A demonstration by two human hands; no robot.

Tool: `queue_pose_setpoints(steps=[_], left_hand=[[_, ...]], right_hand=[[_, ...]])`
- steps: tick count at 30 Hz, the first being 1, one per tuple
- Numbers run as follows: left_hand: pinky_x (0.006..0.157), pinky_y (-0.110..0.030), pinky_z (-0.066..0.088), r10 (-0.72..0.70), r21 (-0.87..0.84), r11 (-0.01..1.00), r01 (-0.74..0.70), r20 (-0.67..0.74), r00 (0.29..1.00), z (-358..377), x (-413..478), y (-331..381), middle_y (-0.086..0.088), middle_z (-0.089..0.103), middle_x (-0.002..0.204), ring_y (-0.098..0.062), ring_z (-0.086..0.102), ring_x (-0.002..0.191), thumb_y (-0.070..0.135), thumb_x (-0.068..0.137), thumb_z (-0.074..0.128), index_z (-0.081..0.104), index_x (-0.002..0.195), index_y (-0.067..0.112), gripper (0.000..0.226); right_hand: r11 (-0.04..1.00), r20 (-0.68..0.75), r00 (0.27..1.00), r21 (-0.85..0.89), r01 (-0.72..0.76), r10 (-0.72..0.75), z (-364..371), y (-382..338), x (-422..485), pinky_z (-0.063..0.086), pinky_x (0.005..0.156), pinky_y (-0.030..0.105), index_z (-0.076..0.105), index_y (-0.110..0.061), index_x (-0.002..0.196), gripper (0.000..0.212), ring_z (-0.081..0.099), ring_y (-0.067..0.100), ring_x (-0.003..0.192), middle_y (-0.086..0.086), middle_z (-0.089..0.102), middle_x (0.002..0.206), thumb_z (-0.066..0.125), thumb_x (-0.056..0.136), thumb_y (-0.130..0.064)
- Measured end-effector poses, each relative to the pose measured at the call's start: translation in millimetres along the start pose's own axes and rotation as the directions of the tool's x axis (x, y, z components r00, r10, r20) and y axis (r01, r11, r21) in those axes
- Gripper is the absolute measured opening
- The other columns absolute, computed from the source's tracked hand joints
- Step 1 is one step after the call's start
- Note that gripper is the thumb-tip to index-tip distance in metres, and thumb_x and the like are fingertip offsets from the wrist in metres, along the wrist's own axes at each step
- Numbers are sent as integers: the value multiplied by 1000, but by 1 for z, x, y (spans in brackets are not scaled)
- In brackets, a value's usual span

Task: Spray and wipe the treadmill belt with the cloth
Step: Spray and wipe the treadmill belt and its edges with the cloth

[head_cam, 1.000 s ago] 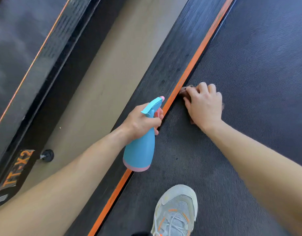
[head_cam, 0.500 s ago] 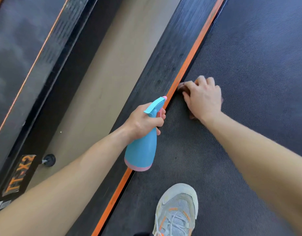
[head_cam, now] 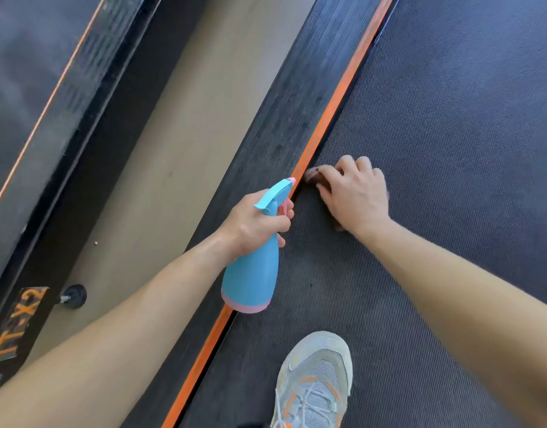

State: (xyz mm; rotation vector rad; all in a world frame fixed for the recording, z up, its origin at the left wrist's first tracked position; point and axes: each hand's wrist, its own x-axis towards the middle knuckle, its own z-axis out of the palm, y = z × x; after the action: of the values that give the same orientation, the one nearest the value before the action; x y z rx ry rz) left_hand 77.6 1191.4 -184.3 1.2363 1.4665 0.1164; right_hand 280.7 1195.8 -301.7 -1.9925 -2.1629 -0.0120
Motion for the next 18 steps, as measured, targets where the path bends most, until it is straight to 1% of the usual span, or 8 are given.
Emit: queue_pose_setpoints(steps=[3, 7, 9, 11, 12, 15, 16, 18], left_hand=[[79, -43, 61, -5, 8, 1000, 5, -9, 1000, -3, 4, -2, -6, 71, 110, -21, 72, 65, 23, 71, 65, 68, 111, 19, 40], [79, -40, 61, 1, -6, 1000, -1, -15, 1000, 0, 8, -2, -5, 71, 110, -22, 73, 68, 24, 70, 64, 67, 119, 25, 49], [75, -36, 59, 4, 19, 1000, -4, 4, 1000, 4, 9, -1, -4, 71, 112, -24, 75, 72, 26, 74, 66, 66, 120, 26, 46], [67, -24, 54, 5, 26, 1000, -5, 13, 1000, 8, 10, 0, -3, 71, 112, -23, 76, 73, 19, 82, 68, 66, 116, 25, 35], [67, -23, 53, 4, 26, 1000, -5, 22, 1000, 10, 11, 2, -3, 71, 112, -23, 76, 72, 18, 82, 68, 66, 116, 26, 35], [75, -31, 54, -2, 61, 998, 0, 38, 999, 14, 12, 5, 0, 71, 112, -25, 77, 70, 26, 72, 66, 69, 109, 22, 38], [76, -33, 55, -1, 64, 998, -2, 45, 999, 14, 13, 7, -1, 71, 112, -25, 76, 70, 26, 71, 66, 69, 108, 21, 37], [74, -33, 56, -2, 62, 998, -1, 49, 999, 16, 15, 10, -2, 72, 113, -25, 76, 69, 24, 72, 66, 69, 111, 21, 40]], right_hand=[[1000, -13, 1000, 6, 13, -13, -1, -12, -23, 43, 67, 43, 66, -18, 112, 28, 52, 35, 90, 10, 59, 102, 60, 95, -40], [938, 10, 944, 117, 327, -331, -5, -18, -93, 41, 66, 42, 64, -18, 115, 28, 52, 33, 86, 9, 60, 103, 56, 98, -39], [911, 38, 915, 122, 395, -402, -7, -12, -102, 42, 66, 42, 63, -20, 118, 30, 53, 31, 87, 7, 60, 104, 57, 97, -41], [938, 55, 938, 85, 336, -341, -8, 1, -82, 43, 66, 43, 64, -21, 118, 32, 53, 32, 88, 8, 60, 104, 55, 97, -43], [964, 45, 964, 59, 259, -261, -7, 9, -68, 44, 66, 43, 65, -21, 116, 32, 53, 33, 88, 8, 60, 102, 53, 97, -44], [999, 18, 999, 20, -32, 31, -11, 48, -27, 46, 66, 43, 65, -22, 116, 32, 53, 35, 90, 10, 59, 102, 56, 96, -46], [997, 14, 997, 16, -82, 82, -12, 57, -25, 46, 66, 43, 65, -22, 118, 32, 53, 36, 91, 11, 59, 103, 58, 97, -46], [997, -16, 997, -2, -75, 75, -12, 59, -39, 46, 66, 43, 65, -20, 116, 32, 53, 36, 91, 12, 59, 103, 57, 97, -45]])
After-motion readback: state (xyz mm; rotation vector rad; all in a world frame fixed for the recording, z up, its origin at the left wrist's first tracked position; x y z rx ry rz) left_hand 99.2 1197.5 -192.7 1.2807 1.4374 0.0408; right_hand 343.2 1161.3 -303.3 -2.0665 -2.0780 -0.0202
